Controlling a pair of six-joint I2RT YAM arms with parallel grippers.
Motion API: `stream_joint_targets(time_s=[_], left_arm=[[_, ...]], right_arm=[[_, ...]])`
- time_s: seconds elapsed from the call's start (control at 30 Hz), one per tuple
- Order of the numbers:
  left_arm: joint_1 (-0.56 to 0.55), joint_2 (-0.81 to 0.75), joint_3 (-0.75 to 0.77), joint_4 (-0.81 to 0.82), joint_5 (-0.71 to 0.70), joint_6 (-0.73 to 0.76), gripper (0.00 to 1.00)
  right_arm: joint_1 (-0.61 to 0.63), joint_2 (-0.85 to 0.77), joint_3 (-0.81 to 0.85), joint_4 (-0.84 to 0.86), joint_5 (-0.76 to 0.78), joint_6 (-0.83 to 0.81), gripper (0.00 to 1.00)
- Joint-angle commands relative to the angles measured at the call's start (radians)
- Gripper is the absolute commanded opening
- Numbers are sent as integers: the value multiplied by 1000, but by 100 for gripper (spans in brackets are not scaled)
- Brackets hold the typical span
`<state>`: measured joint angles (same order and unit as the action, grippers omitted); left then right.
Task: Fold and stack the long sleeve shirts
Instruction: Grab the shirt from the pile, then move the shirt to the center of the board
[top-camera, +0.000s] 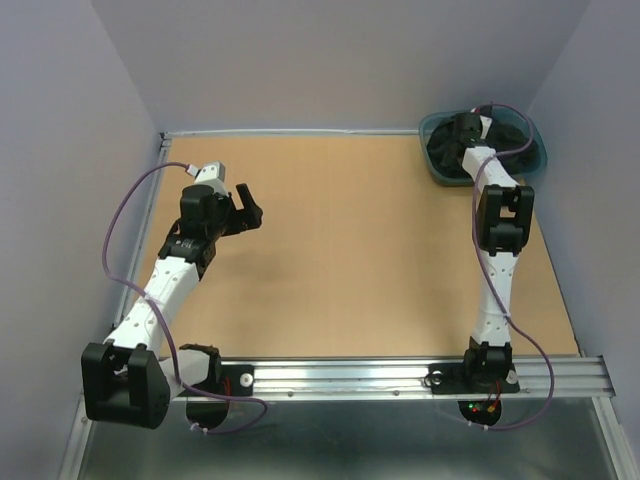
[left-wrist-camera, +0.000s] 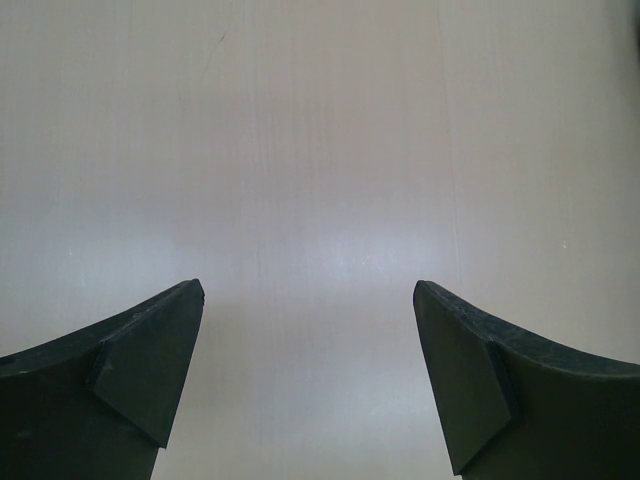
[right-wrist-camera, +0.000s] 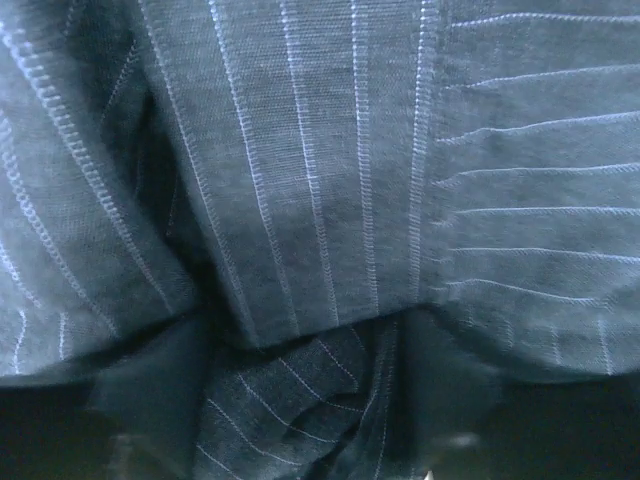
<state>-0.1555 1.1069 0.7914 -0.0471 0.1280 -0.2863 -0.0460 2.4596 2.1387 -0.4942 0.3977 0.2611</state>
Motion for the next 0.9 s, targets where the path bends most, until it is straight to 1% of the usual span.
stream_joint_targets(time_s=[0.0, 0.1, 0.27, 0.3, 0.37, 0.4, 0.43, 0.53, 0.57, 0.63, 0.67, 0.7, 0.77, 0.8, 0.83, 0.87], left_arm=[[1, 2, -8, 41, 1, 16, 99], [1, 2, -9, 42, -2, 15, 99], [1, -4, -8, 41, -4, 12, 99], [1, -4, -9, 41, -2, 10, 99], [1, -13, -12, 41, -1, 9, 99], [1, -18, -14, 41, -2, 7, 99], [1, -25, -14, 64, -2, 9, 99], [1, -39, -17, 69, -5, 4, 99], [1, -50, -18, 70, -5, 4, 99], [1, -61, -21, 73, -5, -1, 99], [1, -73, -24, 75, -4, 1, 99], [1, -79, -26, 76, -2, -1, 99], [1, -99, -29, 81, -2, -7, 99], [1, -105, -34, 85, 1, -10, 99], [1, -111, -37, 88, 4, -14, 99], [1, -122, -40, 93, 4, -14, 99]], right_arm=[[-9, -20, 43, 77, 52, -26, 39], [-9, -71, 43, 100, 93, -48, 1], [-8, -206, 50, 170, 130, -109, 0], [-6, -265, 49, 195, 128, -114, 1], [-3, -322, 41, 224, 132, -121, 1], [4, -352, 36, 258, 130, -126, 1], [9, -417, 15, 278, 125, -138, 1], [35, -519, -22, 363, 81, -175, 1], [43, -583, -43, 385, 61, -186, 1], [81, -643, -46, 423, -2, -224, 1], [119, -690, -34, 430, -32, -241, 0], [142, -712, -25, 437, -43, -284, 1], [188, -755, -10, 434, -80, -301, 1], [228, -798, -16, 434, -164, -298, 1], [242, -827, -29, 434, -215, -266, 1], [267, -850, -48, 434, -321, -229, 1]])
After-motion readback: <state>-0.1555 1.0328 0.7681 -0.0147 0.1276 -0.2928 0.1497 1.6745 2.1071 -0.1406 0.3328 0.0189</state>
